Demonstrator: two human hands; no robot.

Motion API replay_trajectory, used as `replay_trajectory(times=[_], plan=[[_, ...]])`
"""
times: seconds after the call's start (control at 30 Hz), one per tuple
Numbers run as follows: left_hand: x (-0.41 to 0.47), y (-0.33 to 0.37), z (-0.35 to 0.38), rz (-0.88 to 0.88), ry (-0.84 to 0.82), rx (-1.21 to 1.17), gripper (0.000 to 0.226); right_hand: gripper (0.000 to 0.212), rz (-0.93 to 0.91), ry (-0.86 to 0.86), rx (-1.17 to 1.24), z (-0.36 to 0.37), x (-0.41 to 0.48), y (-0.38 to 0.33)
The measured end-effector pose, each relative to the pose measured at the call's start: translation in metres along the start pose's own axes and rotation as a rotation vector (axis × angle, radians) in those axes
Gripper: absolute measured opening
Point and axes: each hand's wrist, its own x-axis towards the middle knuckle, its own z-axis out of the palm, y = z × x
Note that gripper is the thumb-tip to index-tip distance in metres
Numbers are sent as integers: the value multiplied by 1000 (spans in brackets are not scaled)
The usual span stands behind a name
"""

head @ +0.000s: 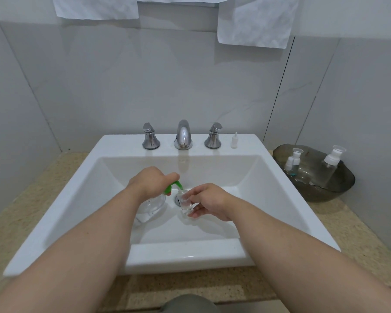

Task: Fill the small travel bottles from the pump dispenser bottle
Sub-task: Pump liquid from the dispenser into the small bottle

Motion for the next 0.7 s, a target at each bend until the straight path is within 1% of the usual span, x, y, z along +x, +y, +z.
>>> replay_trajectory(times=[0.47, 0.57, 0.7], plan=[[1, 0, -1, 11, -12, -24, 43, 30, 19, -3, -25, -1, 0, 1], [0, 0, -1, 7, 12, 11, 46, 30, 13, -4, -20, -1, 0, 1], [-1, -2, 0, 9, 30, 12, 64, 24, 9, 7, 3, 0, 0, 0]])
